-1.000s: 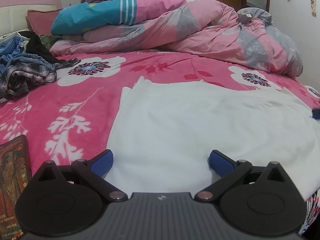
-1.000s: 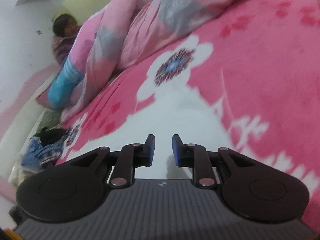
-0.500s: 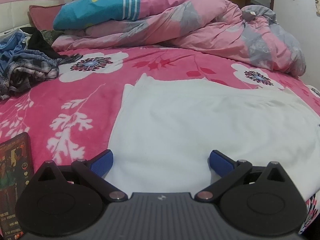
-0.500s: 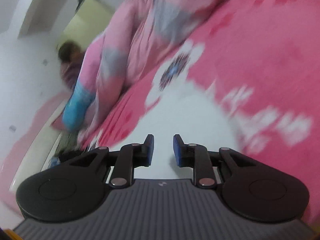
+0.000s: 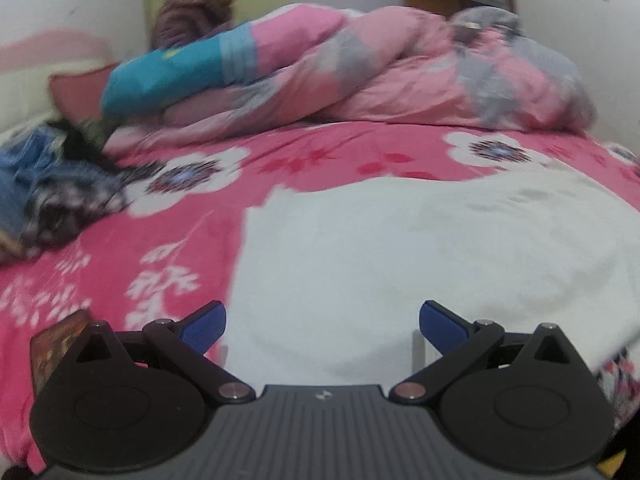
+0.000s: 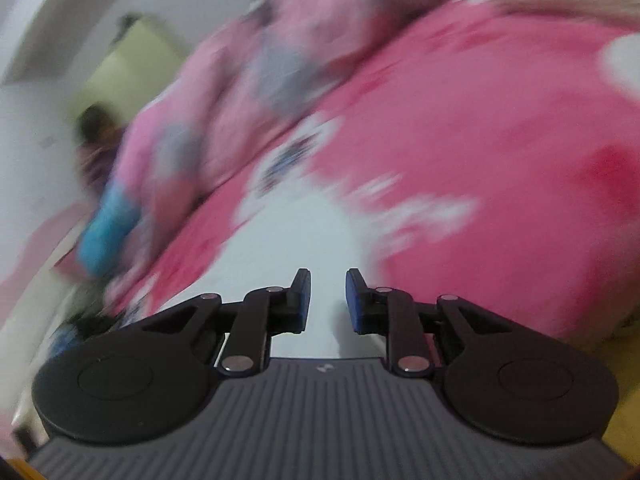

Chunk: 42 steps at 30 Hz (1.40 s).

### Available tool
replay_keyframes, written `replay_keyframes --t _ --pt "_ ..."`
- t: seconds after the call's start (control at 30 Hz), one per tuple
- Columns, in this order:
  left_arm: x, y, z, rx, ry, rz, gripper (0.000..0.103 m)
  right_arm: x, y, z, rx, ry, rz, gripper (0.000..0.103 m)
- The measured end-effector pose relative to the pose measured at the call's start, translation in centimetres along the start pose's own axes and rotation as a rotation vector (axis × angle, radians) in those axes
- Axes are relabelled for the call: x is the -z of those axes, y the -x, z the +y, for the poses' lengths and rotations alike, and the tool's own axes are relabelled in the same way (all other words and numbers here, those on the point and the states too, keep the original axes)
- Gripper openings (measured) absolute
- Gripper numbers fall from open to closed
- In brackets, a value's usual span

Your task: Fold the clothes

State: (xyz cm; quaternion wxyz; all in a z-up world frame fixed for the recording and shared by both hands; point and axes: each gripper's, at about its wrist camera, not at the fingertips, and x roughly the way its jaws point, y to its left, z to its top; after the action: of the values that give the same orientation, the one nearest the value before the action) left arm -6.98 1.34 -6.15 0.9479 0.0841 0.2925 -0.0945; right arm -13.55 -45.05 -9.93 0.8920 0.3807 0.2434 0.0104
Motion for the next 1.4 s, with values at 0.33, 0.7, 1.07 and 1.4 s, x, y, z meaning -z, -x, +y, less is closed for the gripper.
replay_keyframes --t 0.33,0.7,1.07,1.4 --pt "3.4 0.6 0.0 0.011 0.000 0.069 0.103 0.7 2.0 -2.6 0.088 -0.074 -0.041 0.016" --pt "4.5 3.6 1.1 -0.054 0.017 0.085 0.103 3.3 1.0 4.8 -0.018 0.142 0.009 0.018" --pt "5.1 3.5 3.5 -0.047 0.121 0.097 0.103 15.1 -4.4 17.6 -0.103 0.750 0.256 0.018" --pt "6.0 3.6 4.9 -0.030 0.201 0.088 0.103 15.9 -7.8 22.5 -0.175 0.906 0.228 0.019"
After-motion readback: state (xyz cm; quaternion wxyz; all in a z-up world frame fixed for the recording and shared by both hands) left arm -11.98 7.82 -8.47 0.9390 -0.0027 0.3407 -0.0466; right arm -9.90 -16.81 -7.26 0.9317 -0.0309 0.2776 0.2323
